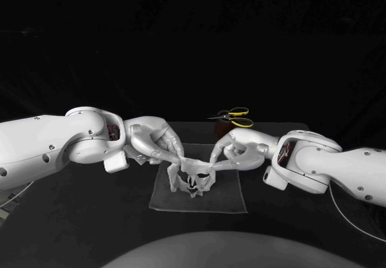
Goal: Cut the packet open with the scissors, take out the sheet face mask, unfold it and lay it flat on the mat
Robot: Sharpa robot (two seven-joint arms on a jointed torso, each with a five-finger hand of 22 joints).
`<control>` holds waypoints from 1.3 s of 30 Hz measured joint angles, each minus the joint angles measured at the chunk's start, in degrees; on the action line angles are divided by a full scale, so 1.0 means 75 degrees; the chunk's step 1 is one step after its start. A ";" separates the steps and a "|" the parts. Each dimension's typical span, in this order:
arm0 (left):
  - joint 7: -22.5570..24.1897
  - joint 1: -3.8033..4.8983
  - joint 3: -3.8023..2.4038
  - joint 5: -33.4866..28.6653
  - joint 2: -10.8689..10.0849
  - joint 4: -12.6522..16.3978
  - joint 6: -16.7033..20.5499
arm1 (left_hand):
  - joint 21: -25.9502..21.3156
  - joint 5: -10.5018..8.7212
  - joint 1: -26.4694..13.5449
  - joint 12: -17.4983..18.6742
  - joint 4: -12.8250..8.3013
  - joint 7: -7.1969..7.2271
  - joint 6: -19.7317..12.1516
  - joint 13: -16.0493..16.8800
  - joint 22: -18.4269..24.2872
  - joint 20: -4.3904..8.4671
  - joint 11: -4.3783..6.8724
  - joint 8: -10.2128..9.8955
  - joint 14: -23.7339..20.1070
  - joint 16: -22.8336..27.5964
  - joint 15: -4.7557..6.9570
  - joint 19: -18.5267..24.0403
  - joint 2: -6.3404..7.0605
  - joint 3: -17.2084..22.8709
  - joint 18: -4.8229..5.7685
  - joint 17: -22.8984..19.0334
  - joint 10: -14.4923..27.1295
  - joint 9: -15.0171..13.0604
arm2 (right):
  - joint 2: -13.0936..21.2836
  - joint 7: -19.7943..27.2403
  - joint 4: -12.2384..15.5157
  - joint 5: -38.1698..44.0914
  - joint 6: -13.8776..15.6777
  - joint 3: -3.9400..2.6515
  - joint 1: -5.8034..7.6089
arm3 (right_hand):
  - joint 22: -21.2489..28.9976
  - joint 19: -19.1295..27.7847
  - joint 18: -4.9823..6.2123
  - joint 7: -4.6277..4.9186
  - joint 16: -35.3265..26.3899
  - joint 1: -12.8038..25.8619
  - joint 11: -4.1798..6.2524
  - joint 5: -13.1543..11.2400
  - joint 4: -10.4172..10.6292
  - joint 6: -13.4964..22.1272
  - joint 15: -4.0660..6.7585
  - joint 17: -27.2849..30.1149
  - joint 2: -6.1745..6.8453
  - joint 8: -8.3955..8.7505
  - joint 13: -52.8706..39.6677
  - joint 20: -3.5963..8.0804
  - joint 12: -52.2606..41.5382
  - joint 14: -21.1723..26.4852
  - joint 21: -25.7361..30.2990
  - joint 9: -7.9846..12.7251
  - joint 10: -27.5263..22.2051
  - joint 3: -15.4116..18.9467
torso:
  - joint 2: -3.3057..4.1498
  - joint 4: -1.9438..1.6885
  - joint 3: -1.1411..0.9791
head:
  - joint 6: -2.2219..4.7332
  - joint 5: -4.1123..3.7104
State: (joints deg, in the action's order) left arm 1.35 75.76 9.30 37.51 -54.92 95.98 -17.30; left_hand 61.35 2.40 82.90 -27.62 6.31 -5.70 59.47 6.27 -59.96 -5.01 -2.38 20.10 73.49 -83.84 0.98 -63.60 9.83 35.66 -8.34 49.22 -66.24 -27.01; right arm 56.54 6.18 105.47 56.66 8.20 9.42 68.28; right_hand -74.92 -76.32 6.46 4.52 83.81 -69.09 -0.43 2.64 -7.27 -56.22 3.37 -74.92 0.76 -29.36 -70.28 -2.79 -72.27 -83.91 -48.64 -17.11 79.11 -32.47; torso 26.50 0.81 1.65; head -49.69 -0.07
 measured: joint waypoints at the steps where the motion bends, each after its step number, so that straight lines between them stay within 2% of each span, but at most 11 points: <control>1: -0.0023 -0.0012 0.0065 -0.0022 -0.0027 0.0026 -0.0022 | 0.0000 0.0013 0.0000 0.0000 0.0000 0.0000 0.0000 0.0000 0.0000 0.0015 0.0000 0.0000 0.0000 0.0000 0.0000 -0.0015 0.0000 0.0000 0.0000 0.0003 0.0000 0.0000 | -0.0003 -0.0011 0.0003 -0.0014 0.0004 0.0025 -0.0098 | 0.0000 0.0000 -0.0001 0.0001 0.0000 -0.0001 0.0000 -0.0001 0.0000 0.0002 0.0000 0.0000 -0.0001 0.0001 0.0000 0.0000 0.0000 0.0000 0.0000 0.0000 0.0000 0.0000 | -0.0042 0.0000 0.0002 | -0.0015 0.0018; 5: -0.0134 -0.0078 0.0286 -0.0076 -0.0124 0.0096 -0.0064 | 0.0000 0.0024 -0.0019 0.0000 0.0000 0.0000 0.0000 0.0000 -0.0008 0.0026 0.0000 0.0000 0.0000 0.0005 0.0000 -0.0026 0.0020 0.0000 0.0001 0.0028 0.0000 -0.0001 | -0.0026 -0.0053 -0.0010 -0.0028 0.0049 0.0056 -0.0414 | -0.0003 0.0000 -0.0004 -0.0001 -0.0001 -0.0011 0.0000 -0.0002 0.0000 0.0020 0.0000 -0.0005 -0.0010 0.0002 0.0000 0.0000 0.0000 0.0000 0.0030 0.0000 0.0000 0.0000 | -0.0173 -0.0009 0.0002 | -0.0036 0.0056; 8: -0.0220 -0.0199 0.0376 -0.0080 -0.0143 0.0065 -0.0059 | 0.0000 0.0024 -0.0019 0.0000 0.0000 0.0001 -0.0001 -0.0001 -0.0011 0.0026 0.0000 -0.0001 0.0000 0.0005 0.0000 -0.0026 0.0020 0.0000 0.0001 0.0029 0.0000 -0.0001 | -0.0056 -0.0102 -0.0051 -0.0028 0.0098 0.0083 -0.0641 | -0.0004 0.0000 -0.0038 0.0000 -0.0001 -0.0010 0.0001 -0.0002 0.0000 0.0022 0.0000 -0.0005 -0.0010 0.0011 0.0000 0.0000 0.0000 0.0000 0.0036 0.0000 0.0000 0.0001 | -0.0207 -0.0012 -0.0001 | -0.0040 0.0060; 12: -0.0329 -0.0363 0.0433 -0.0072 -0.0133 -0.0026 -0.0035 | 0.0037 0.0024 -0.0019 0.0000 0.0000 0.0001 -0.0001 -0.0001 -0.0031 -0.0001 0.0000 -0.0002 0.0000 0.0006 0.0000 -0.0052 0.0020 -0.0001 0.0002 0.0049 0.0000 -0.0002 | -0.0079 -0.0192 -0.0086 -0.0028 0.0178 0.0102 -0.0871 | -0.0004 0.0000 -0.0041 -0.0017 -0.0001 -0.0010 0.0001 -0.0013 0.0000 0.0005 0.0000 -0.0005 -0.0010 0.0023 0.0000 0.0000 0.0000 0.0000 0.0066 0.0000 -0.0001 0.0001 | -0.0196 -0.0008 -0.0002 | -0.0042 0.0061; 15: -0.0402 -0.0457 0.0456 -0.0050 -0.0103 -0.0081 -0.0023 | 0.0037 0.0023 -0.0019 0.0000 0.0000 0.0001 -0.0001 -0.0002 -0.0031 -0.0001 0.0000 -0.0002 0.0000 0.0006 0.0000 -0.0053 0.0020 -0.0001 0.0002 0.0049 0.0000 -0.0002 | -0.0087 -0.0250 -0.0086 -0.0028 0.0230 0.0118 -0.0976 | -0.0004 0.0000 -0.0041 -0.0021 -0.0002 -0.0010 0.0001 -0.0017 0.0000 0.0002 0.0000 -0.0005 -0.0010 0.0028 0.0000 0.0000 0.0001 0.0000 0.0066 0.0000 -0.0001 0.0001 | -0.0160 0.0000 -0.0004 | -0.0042 0.0031; 19: -0.0478 -0.0534 0.0469 0.0025 0.0092 -0.0275 0.0009 | 0.0037 0.0023 -0.0019 0.0000 0.0000 0.0002 -0.0002 0.0000 -0.0032 -0.0001 -0.0001 -0.0005 0.0000 0.0006 0.0000 -0.0052 0.0020 -0.0001 0.0002 0.0049 0.0001 -0.0002 | -0.0168 -0.0332 -0.0229 -0.0022 0.0296 0.0125 -0.1039 | -0.0003 0.0001 -0.0043 -0.0022 -0.0002 -0.0010 0.0001 -0.0018 0.0000 0.0002 0.0000 -0.0004 -0.0009 0.0008 -0.0007 0.0000 0.0001 0.0000 0.0066 0.0000 -0.0001 0.0001 | -0.0104 0.0004 -0.0007 | -0.0043 0.0006; 28: -0.0581 -0.0721 0.0472 0.0495 0.0885 -0.1225 0.0306 | 0.0037 0.0023 -0.0059 0.0000 -0.0023 -0.0041 -0.0012 0.0005 -0.0040 -0.0001 -0.0001 -0.0025 0.0000 -0.0024 0.0000 -0.0052 0.0011 0.0022 0.0003 0.0083 0.0001 -0.0040 | -0.0713 -0.0596 -0.1048 0.0053 0.0518 0.0125 -0.1107 | 0.0002 0.0001 -0.0044 -0.0031 -0.0029 -0.0009 0.0001 -0.0031 0.0007 0.0018 0.0000 0.0003 -0.0008 -0.0010 -0.0019 0.0000 0.0013 0.0000 0.0143 0.0000 -0.0001 -0.0006 | 0.0009 0.0017 -0.0007 | -0.0042 -0.0034; 39: -0.0517 -0.0780 0.0453 0.1255 0.1732 -0.2436 0.0951 | 0.0036 0.0014 -0.0054 0.0000 -0.0023 -0.0042 -0.0012 0.0005 -0.0045 -0.0001 -0.0001 0.0005 0.0030 -0.0024 0.0028 -0.0052 -0.0008 0.0021 0.0002 0.0084 0.0001 -0.0040 | -0.1236 -0.0961 -0.1934 0.0166 0.1026 0.0121 -0.1094 | -0.0002 0.0001 -0.0047 -0.0032 -0.0030 -0.0008 0.0002 -0.0006 0.0023 0.0029 -0.0001 0.0000 -0.0007 -0.0006 -0.0037 0.0000 0.0015 0.0000 0.0144 0.0000 -0.0002 -0.0021 | 0.0128 0.0021 0.0007 | -0.0042 -0.0117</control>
State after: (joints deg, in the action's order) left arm -2.52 69.91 12.69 46.93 -41.93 77.71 -10.17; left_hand 61.62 2.51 82.50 -27.62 6.13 -6.02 59.38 6.30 -60.30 -5.02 -2.39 20.14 73.72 -84.02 1.19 -63.99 9.78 35.82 -8.32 49.85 -66.23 -27.31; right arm 47.28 -1.03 90.97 57.90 15.89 10.33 60.08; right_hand -74.93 -76.32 6.10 4.27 83.59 -69.15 -0.41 2.60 -7.10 -56.01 3.37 -74.92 0.71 -29.40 -70.56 -2.79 -72.16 -83.90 -47.56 -17.11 79.09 -32.63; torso 27.47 0.96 1.70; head -50.00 -0.95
